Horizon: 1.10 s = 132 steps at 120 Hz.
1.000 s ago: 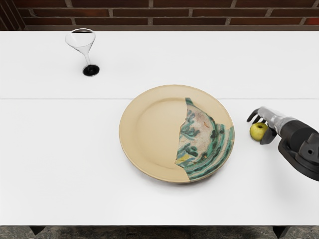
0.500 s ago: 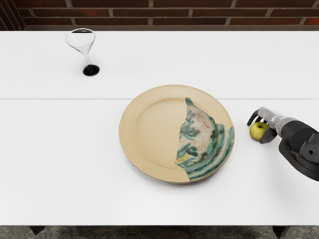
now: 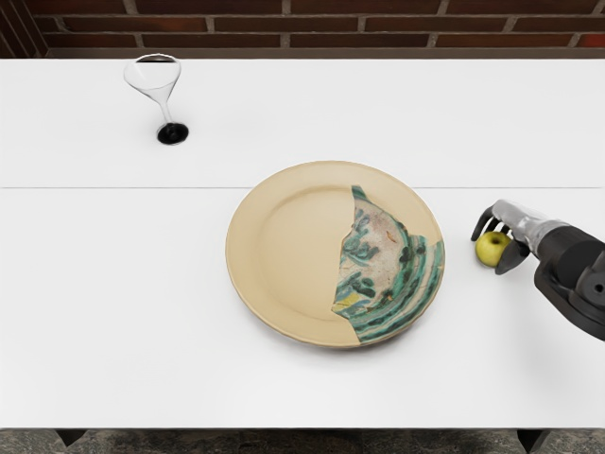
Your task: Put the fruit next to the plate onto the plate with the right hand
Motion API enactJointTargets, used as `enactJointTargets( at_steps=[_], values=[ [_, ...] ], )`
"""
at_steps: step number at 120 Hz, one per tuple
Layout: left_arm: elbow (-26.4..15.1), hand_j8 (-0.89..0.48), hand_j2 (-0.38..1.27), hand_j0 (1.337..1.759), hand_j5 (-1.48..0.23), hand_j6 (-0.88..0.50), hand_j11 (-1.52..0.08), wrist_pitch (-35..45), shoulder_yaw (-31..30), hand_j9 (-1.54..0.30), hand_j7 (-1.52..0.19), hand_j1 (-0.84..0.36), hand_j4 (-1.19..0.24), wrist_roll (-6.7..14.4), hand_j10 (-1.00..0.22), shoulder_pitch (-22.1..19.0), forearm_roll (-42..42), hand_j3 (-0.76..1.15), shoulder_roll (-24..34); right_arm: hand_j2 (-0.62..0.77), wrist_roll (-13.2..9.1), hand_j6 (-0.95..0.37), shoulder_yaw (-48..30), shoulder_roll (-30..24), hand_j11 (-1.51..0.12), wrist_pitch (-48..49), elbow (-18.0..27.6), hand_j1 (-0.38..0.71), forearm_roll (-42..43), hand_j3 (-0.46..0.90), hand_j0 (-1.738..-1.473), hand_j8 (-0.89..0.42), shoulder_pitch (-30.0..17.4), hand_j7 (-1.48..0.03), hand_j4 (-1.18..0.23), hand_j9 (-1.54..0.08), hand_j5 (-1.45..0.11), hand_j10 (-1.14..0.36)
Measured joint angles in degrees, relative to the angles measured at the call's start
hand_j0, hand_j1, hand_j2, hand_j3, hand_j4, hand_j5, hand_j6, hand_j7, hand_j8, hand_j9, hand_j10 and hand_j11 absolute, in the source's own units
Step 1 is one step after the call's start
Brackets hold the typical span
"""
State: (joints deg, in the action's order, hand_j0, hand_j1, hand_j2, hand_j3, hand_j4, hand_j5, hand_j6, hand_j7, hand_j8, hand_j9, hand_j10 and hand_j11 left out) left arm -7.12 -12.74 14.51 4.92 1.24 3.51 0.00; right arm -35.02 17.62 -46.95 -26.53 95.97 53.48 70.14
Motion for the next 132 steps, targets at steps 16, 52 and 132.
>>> enactJointTargets(
  at_steps=[16,52,132],
  values=[
    [0.0,0.0,0.0,1.658,0.0,0.0,0.0,0.0,0.0,0.0,0.0,0.35,0.0,0.0,0.0,0.03,0.0,0.0,0.0,0.16,0.01,-0.44,-0.28,-0.99,-0.88,0.01,0.94,0.25,-0.05,0.0,-1.655,-0.43,0.1,-0.86,-0.65,-0.88,-0.88,-0.65],
    [0.0,0.0,0.0,1.658,0.0,0.0,0.0,0.0,-0.06,0.0,0.0,0.35,0.0,0.0,0.0,0.08,0.0,0.0,0.0,0.16,-0.02,-0.44,-4.83,-4.17,-0.89,4.64,3.82,0.24,-1.08,0.0,-1.655,-0.43,1.94,-0.87,-0.65,-0.89,-0.89,-0.66],
    [0.02,0.0,0.0,1.658,0.0,0.0,0.0,0.0,-0.09,0.0,0.0,0.35,0.0,0.0,0.0,0.25,-0.08,0.0,0.0,0.17,0.0,-0.44,-14.02,5.94,-0.91,16.1,4.04,0.24,-13.06,0.0,-1.658,-0.42,12.14,-0.88,-0.64,-0.91,-0.92,-0.65]
  ],
)
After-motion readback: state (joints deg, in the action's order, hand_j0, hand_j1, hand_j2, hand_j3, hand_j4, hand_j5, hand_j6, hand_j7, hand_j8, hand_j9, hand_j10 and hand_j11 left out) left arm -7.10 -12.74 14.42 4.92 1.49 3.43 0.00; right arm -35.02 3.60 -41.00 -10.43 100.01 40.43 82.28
